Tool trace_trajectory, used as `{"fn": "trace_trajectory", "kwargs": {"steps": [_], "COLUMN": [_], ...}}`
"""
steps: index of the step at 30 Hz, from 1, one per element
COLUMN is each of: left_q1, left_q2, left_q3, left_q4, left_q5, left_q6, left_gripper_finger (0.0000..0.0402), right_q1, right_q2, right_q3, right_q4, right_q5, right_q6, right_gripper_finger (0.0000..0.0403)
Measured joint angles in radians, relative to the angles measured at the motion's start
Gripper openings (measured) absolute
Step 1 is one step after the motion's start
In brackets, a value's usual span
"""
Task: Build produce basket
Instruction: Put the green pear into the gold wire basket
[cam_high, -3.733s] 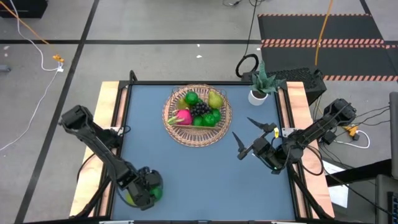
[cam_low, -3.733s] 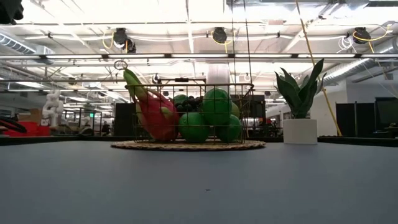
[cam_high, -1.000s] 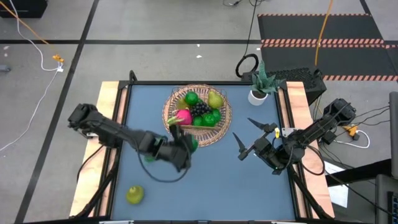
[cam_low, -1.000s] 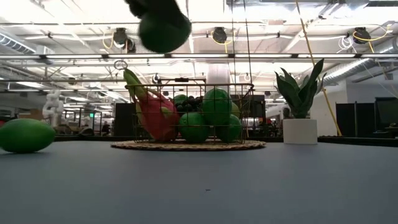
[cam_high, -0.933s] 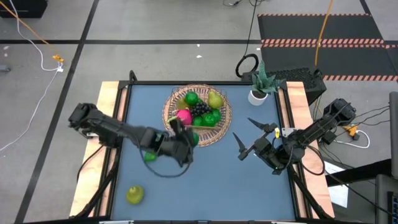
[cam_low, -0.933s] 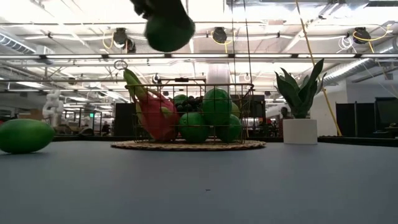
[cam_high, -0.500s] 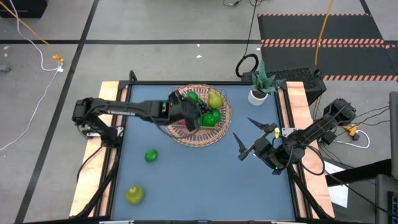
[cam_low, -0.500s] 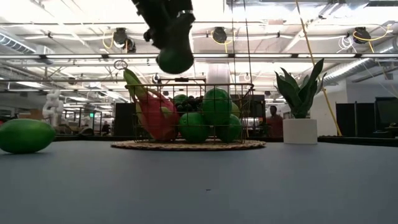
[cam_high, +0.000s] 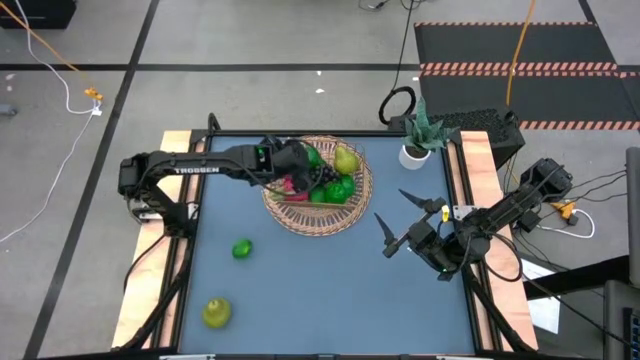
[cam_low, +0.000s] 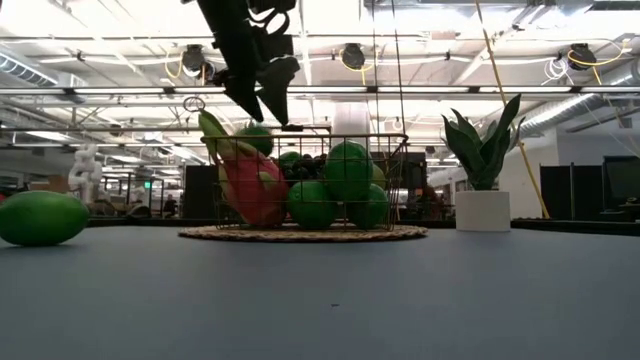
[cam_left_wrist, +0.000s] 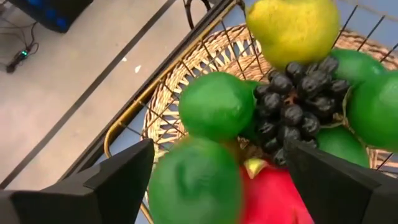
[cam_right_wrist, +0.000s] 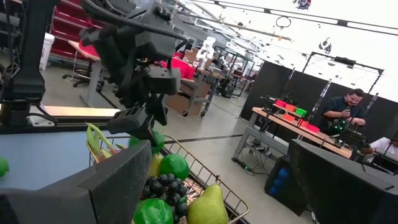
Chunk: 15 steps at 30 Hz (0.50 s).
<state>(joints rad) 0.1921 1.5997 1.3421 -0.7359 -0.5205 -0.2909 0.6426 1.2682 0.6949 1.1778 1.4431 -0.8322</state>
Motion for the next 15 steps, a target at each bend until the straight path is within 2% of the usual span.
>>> {"fn": "trace_trajectory", "kwargs": {"steps": [7, 15], "left_q1": [-0.001, -0.04], "left_q2": [0.001, -0.019], "left_q3": [-0.042, -0.017], "left_q4": [-0.034, -0.178], "left_q5": [0.0, -0.001], "left_q6": [0.013, -0.041], "left_gripper_finger": [0.037, 0.0352], "right_q1": [0.0, 0.0], "right_q2": [0.0, 0.0], "right_q3": [0.0, 0.0], "right_q4": [0.0, 0.0], "right_q5": [0.0, 0.0], "right_q6": [-0.002, -0.02], "right_gripper_finger": [0.0375, 0.0375]}}
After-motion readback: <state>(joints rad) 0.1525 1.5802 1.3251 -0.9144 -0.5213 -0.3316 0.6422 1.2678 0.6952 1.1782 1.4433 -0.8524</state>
